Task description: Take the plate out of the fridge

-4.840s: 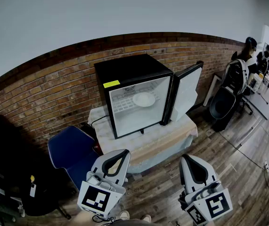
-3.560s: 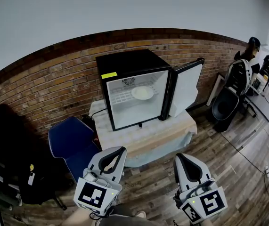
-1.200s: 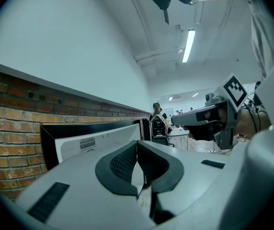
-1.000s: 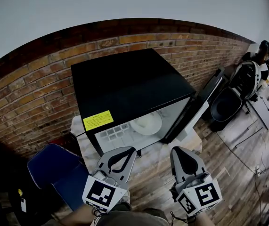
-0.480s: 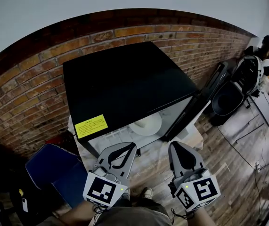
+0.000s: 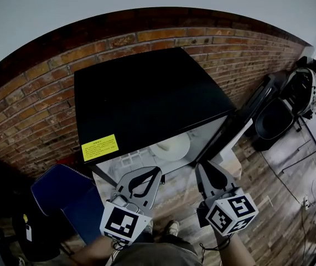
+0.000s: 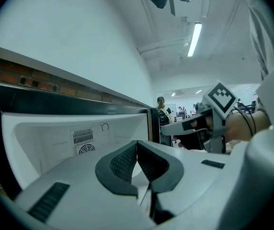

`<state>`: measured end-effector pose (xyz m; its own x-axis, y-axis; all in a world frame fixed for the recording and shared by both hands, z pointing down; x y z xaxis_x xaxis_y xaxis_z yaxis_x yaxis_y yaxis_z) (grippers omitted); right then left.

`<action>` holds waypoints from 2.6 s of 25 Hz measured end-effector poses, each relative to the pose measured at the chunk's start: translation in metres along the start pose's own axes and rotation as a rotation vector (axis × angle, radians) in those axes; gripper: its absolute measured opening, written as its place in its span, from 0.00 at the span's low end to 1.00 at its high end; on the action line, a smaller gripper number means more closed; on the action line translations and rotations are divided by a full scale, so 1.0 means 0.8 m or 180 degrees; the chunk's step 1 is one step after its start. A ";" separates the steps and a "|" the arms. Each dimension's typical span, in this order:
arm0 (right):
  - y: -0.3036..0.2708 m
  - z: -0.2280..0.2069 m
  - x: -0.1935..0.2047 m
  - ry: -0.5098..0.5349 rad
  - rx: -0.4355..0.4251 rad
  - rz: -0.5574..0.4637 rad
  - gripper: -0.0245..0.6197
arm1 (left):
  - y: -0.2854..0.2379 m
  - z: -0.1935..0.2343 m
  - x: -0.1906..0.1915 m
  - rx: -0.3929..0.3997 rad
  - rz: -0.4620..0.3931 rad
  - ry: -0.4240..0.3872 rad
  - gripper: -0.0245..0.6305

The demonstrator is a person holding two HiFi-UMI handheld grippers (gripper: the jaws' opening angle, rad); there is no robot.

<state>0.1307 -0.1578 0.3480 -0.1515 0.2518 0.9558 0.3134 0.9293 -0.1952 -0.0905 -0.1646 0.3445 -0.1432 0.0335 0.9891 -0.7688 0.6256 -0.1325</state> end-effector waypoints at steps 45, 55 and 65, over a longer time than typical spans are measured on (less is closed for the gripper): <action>-0.163 -0.053 0.136 -0.2905 -0.0309 0.0746 0.24 | -0.023 0.018 0.037 -0.0335 0.0280 0.0236 0.07; -0.160 -0.051 0.143 -0.3509 -0.0329 0.0669 0.13 | -0.015 0.013 0.041 -0.0348 0.0295 0.0238 0.07; -0.143 -0.049 0.142 -0.3830 -0.0211 0.0638 0.11 | -0.007 0.008 0.040 -0.0366 0.0297 0.0227 0.07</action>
<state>0.1141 -0.2462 0.4877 -0.8550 0.5109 0.0898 0.4727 0.8387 -0.2705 -0.0953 -0.1721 0.3764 -0.1630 0.1482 0.9754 -0.6773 0.7021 -0.2199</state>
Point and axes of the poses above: the fingertips, and each gripper's own axes: y backward along the fingers, z to its left, x out of its underside, the point moved 10 cm from there along y, backward along the fingers, and after that the axes turned 6 degrees about x, right-handed, at the moved point
